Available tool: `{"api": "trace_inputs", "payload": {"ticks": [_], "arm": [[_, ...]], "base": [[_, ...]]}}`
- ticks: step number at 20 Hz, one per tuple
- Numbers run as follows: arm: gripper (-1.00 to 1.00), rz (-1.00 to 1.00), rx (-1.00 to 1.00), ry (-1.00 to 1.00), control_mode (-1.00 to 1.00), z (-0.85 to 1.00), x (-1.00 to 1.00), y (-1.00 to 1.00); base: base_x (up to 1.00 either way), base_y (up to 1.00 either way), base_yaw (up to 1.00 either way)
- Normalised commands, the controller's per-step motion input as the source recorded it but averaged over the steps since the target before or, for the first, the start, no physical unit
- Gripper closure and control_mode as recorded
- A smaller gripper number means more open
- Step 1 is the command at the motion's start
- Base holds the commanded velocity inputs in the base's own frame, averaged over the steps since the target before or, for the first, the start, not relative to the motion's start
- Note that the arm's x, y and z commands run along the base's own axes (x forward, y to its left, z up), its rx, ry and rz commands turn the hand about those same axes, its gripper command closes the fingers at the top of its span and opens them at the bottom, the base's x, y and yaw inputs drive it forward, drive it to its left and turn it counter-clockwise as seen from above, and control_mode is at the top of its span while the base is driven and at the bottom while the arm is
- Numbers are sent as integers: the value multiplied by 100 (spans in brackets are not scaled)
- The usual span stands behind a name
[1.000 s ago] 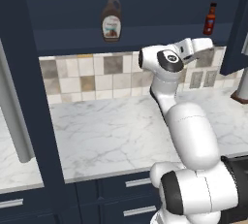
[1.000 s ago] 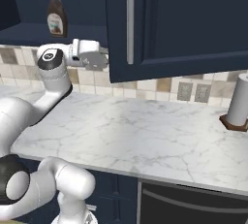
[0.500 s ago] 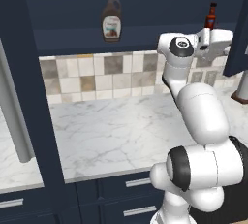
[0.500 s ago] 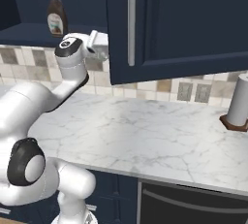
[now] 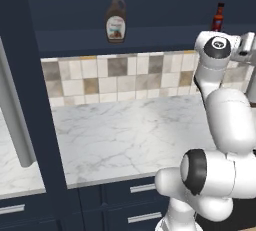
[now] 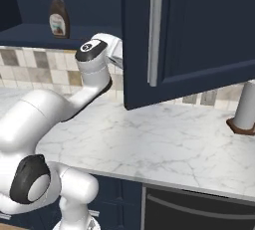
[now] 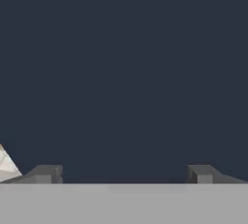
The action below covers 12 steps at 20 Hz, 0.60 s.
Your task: Move the syrup bottle and condiment bottle from the cabinet to the dining counter.
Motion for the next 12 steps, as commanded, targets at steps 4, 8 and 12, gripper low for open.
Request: {"api": "trace_inputs", "payload": {"ticks": [4, 8, 12], "arm": [[-100, -18, 0, -16, -100, 0, -100, -100], [-100, -14, 0, -19, -100, 0, -100, -100], [-100, -6, 4, -24, -100, -1, -96, -99]], "base": [[0, 0, 0], [0, 0, 0], [0, 0, 0]]}}
